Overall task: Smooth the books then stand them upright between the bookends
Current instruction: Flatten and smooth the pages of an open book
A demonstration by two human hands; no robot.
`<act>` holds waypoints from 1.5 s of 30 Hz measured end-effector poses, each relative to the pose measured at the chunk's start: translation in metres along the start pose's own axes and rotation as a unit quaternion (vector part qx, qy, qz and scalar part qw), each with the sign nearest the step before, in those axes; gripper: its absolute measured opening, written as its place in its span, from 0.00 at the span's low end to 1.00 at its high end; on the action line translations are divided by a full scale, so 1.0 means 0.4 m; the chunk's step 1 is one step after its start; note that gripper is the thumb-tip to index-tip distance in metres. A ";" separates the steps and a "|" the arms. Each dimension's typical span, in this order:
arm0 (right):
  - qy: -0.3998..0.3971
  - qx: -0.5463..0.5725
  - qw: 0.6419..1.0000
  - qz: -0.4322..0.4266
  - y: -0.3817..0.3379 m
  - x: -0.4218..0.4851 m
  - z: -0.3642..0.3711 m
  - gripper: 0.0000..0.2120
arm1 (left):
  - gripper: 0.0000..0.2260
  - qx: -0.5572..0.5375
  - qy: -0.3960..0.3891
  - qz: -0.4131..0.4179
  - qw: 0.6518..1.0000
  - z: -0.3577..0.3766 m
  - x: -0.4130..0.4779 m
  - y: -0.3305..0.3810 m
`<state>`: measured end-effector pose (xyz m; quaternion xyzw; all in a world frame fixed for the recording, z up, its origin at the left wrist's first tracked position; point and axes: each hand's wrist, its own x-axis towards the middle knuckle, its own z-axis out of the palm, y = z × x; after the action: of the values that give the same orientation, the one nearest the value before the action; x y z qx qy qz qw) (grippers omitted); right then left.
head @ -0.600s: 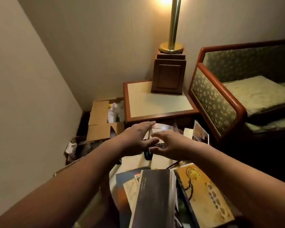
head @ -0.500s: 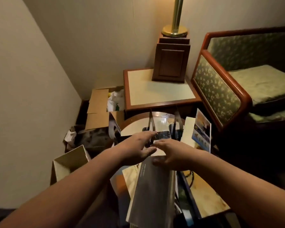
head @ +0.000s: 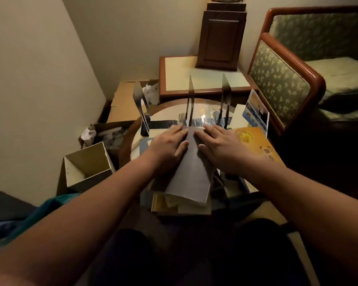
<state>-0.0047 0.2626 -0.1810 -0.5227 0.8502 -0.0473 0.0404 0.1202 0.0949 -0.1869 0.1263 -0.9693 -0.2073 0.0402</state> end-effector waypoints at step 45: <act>0.084 0.046 0.994 0.061 -0.133 -0.102 0.018 0.24 | 0.12 -0.421 0.281 -0.123 0.853 -0.091 -0.262 0.085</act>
<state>0.0616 0.2748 -0.1810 -0.4620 0.8777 -0.1271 -0.0044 0.2184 0.1379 -0.1424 0.2682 -0.7131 -0.5545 0.3347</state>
